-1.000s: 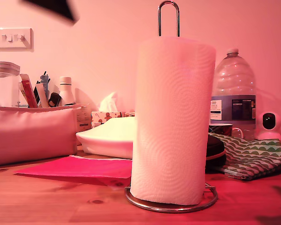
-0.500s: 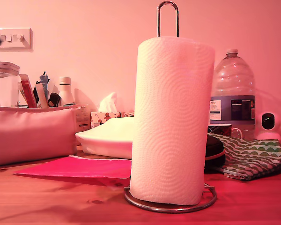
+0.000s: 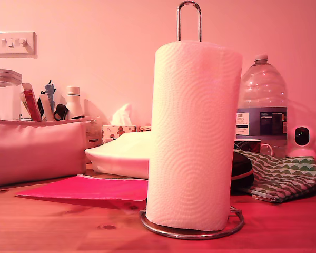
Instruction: Insert the paper towel roll into the metallic stand.
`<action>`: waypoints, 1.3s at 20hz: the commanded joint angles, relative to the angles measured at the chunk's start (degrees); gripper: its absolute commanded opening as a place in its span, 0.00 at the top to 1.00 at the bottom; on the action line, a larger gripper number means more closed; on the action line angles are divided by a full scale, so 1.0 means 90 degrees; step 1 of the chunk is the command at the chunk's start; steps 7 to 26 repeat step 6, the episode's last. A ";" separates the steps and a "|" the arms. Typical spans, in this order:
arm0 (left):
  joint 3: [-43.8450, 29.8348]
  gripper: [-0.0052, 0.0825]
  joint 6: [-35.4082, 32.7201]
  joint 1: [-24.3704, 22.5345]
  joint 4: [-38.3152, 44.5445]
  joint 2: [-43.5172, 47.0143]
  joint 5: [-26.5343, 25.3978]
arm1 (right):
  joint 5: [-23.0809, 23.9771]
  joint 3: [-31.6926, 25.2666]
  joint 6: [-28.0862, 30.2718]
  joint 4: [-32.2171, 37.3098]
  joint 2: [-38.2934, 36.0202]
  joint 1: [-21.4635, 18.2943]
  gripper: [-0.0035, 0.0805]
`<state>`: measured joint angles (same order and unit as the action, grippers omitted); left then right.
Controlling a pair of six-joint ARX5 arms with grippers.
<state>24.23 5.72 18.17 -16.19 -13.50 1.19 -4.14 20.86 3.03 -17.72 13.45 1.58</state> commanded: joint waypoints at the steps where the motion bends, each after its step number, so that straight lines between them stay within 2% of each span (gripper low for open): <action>1: -0.0063 0.96 0.0034 0.0000 -0.0027 0.0012 0.0000 | -0.0022 -0.0095 -0.0022 -0.0270 0.0039 0.0007 0.97; 6: -0.0063 0.96 0.0032 0.0000 -0.0607 0.0007 -0.0005 | -0.0022 -0.0095 -0.0022 -0.1270 0.0039 0.0007 0.97; 26: -0.0063 0.96 0.0032 0.0000 -0.0607 0.0007 -0.0005 | -0.0022 -0.0095 -0.0022 -0.1270 0.0039 0.0007 0.97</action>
